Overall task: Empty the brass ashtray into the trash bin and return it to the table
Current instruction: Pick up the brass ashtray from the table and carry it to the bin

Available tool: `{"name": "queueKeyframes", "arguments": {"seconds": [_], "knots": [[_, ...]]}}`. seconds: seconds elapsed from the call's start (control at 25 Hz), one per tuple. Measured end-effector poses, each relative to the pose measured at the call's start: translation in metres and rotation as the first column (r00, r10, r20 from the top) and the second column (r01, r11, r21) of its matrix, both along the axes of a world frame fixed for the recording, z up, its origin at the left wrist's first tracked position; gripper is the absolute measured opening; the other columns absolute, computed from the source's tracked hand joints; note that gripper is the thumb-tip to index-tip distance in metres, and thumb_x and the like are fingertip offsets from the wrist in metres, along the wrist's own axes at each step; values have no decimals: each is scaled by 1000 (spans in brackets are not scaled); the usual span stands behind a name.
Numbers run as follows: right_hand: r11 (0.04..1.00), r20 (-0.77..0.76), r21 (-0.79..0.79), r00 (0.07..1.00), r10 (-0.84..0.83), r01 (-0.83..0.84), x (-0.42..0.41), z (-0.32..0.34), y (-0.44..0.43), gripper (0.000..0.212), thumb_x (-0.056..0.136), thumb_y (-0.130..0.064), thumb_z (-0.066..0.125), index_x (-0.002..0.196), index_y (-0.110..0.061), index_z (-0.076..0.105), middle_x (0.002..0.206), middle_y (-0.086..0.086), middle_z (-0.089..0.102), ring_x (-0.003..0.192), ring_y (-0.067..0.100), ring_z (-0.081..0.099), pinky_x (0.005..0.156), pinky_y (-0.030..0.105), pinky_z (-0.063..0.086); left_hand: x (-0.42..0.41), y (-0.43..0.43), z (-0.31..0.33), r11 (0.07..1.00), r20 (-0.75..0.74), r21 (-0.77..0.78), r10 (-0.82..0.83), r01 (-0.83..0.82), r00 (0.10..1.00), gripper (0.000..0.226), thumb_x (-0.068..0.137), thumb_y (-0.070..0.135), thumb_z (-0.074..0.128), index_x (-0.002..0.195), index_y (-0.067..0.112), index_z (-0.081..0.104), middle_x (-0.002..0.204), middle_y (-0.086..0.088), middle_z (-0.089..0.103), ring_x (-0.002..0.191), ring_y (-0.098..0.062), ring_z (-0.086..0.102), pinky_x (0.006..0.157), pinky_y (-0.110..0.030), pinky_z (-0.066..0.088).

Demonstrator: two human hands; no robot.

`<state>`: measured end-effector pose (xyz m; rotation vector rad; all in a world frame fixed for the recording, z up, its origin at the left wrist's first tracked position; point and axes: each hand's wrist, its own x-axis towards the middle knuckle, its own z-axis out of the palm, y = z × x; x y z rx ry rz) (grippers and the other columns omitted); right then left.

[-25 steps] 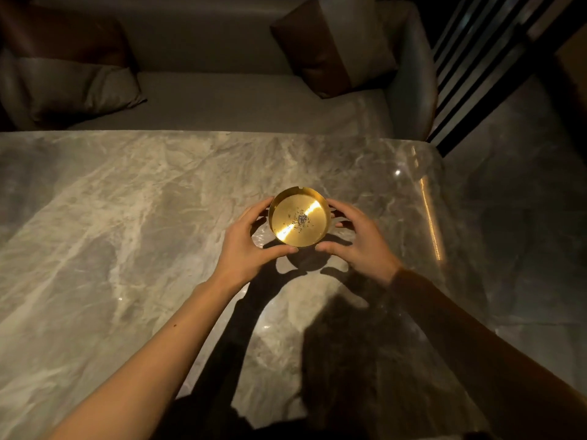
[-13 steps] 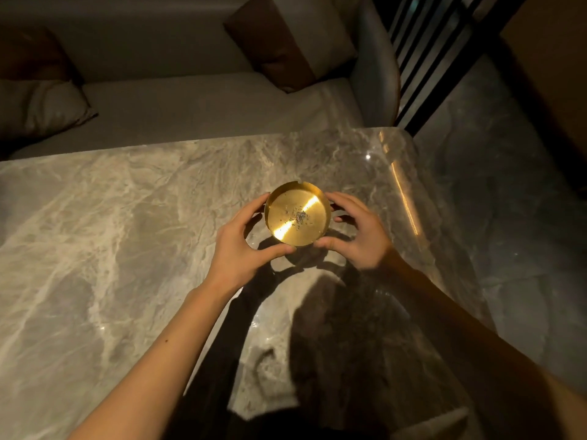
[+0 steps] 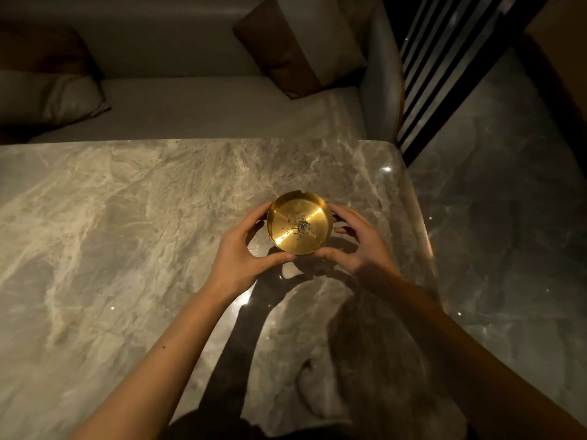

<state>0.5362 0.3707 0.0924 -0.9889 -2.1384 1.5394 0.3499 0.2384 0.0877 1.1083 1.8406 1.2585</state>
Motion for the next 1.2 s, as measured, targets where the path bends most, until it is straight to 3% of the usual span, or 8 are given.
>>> {"name": "queueKeyframes", "arguments": {"seconds": [0.2,0.44,0.6,0.76,0.92,1.12,1.2], "knots": [[996,-41,31,995,87,-86,76,-5,55,77,71,-23,83,139,-23,47,138,-5,51,127,12,50,106,45,46,92,40,0,993,34,-30,117,-116,993,94,56,29,90,140,20,49,134,13,57,128,-1,51,110,-23,40],[995,-50,40,994,97,-95,145,2,94,77,72,-26,82,140,-21,46,140,-3,50,129,12,49,107,43,45,161,78,15,994,59,-10,105,-105,993,93,56,25,90,139,18,50,137,8,57,129,-5,51,111,-29,41],[998,-44,53,999,23,-21,167,4,98,77,71,-20,83,139,-19,47,138,-3,51,126,11,51,105,34,47,175,97,14,999,62,-13,49,-48,997,93,56,29,90,139,20,50,136,9,57,129,-7,52,111,-34,41],[995,-35,30,995,-92,93,195,6,98,75,71,-20,82,136,-30,45,134,-5,53,122,9,53,103,31,48,190,115,3,999,135,-18,-26,28,990,94,56,28,90,140,17,49,138,5,56,130,-6,51,112,-31,40],[987,11,53,988,-156,155,217,-1,97,77,72,-21,82,140,-17,45,137,0,54,122,10,55,101,31,49,206,128,-17,997,212,-20,-66,72,975,91,57,23,90,138,17,50,137,4,57,130,-7,51,113,-31,39],[979,49,-91,983,-179,182,258,-24,121,74,73,-17,81,139,-18,47,135,-2,56,117,-4,56,98,17,47,251,152,-34,992,314,-91,-55,88,948,87,58,16,88,136,20,49,131,13,58,126,5,51,104,-12,39],[975,53,-147,986,-161,167,278,-37,140,72,76,-18,79,140,-17,46,137,0,55,119,-3,55,99,17,46,272,170,-41,989,313,-130,-26,70,949,86,61,14,88,138,17,49,134,8,57,127,4,50,101,-8,39]]}}
